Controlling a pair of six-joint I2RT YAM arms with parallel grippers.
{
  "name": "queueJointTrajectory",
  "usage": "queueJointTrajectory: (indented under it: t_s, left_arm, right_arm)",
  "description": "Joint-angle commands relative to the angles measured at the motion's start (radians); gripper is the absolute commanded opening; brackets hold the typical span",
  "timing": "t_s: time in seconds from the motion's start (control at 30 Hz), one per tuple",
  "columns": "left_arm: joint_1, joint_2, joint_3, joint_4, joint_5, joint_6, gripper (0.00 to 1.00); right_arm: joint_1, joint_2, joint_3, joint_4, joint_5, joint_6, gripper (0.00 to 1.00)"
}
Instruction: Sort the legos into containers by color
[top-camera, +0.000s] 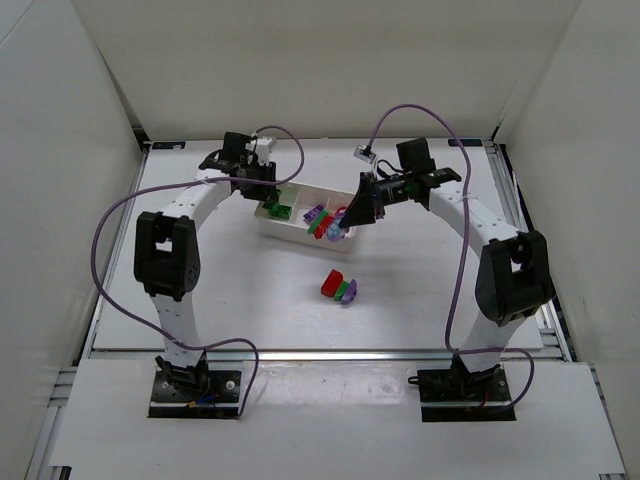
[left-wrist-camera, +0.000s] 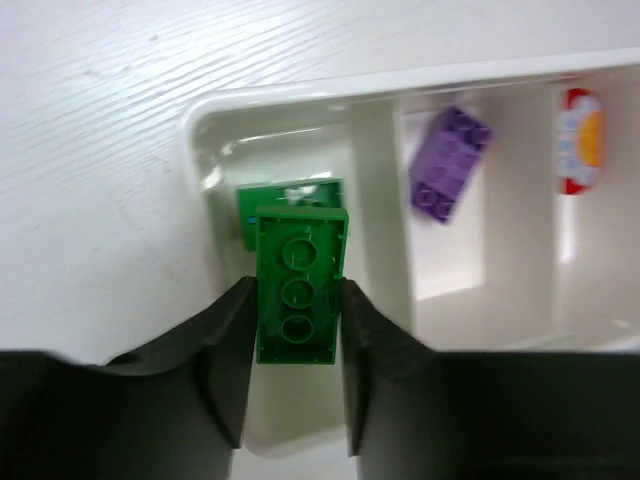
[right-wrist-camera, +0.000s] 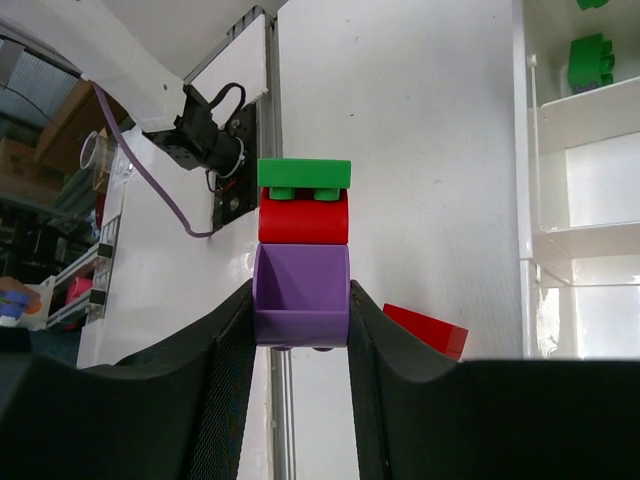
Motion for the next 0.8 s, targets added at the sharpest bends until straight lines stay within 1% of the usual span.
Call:
queueJointTrajectory:
  t_s: [0.0, 0.07, 0.1, 0.17, 0.2, 0.23, 0.3, 0.33, 0.43, 0.47, 0.57, 0.77]
  left_arm:
    - [-0.005, 0.010, 0.060, -0.003, -0.161, -0.001, 0.55]
    - [-0.003, 0.012, 0.074, -0.009, -0.097, 0.004, 0.62]
    - [-0.002, 0.001, 0.077, -0.012, 0.011, 0.034, 0.68]
    - [0.014, -0.019, 0.082, -0.027, 0.110, 0.036, 0.70]
    - [0.020, -0.039, 0.075, -0.021, 0.165, 0.042, 0.74]
    - [0.029, -0.078, 0.074, -0.021, 0.311, 0.041, 0.77]
    - [0.064, -0.122, 0.052, -0.003, 0.471, 0.044, 0.79]
    - [0.078, -0.152, 0.040, 0.009, 0.660, 0.047, 0.80]
    - [0.090, -0.154, 0.046, 0.000, 0.879, 0.013, 0.77]
    - [0.089, -0.149, 0.043, -0.004, 0.999, -0.023, 0.77]
    - [0.074, -0.160, 0.008, -0.003, 1.108, -0.053, 0.76]
    - [0.041, -0.186, -0.053, -0.003, 1.214, -0.054, 0.78]
  right_arm:
    - [-0.009, -0.038, -0.001, -0.004, -0.012, -0.016, 0.00]
    - [-0.010, -0.034, 0.002, -0.002, -0.017, -0.019, 0.00]
    - [-0.009, -0.032, 0.004, -0.001, -0.020, -0.019, 0.00]
    - [-0.009, -0.021, 0.016, -0.001, -0.025, -0.019, 0.00]
    - [-0.009, -0.018, 0.021, -0.004, -0.026, -0.019, 0.00]
    - [-0.009, -0.011, 0.025, -0.004, -0.029, -0.022, 0.00]
    - [-0.009, -0.004, 0.036, -0.007, -0.040, -0.024, 0.00]
    - [-0.009, 0.006, 0.041, -0.004, -0.044, -0.024, 0.00]
    - [0.004, 0.016, 0.061, 0.006, -0.055, -0.018, 0.00]
    - [0.007, 0.026, 0.071, 0.006, -0.061, -0.015, 0.00]
    - [0.016, 0.039, 0.082, 0.021, -0.072, -0.001, 0.00]
    - [0.036, 0.062, 0.122, 0.042, -0.097, 0.023, 0.00]
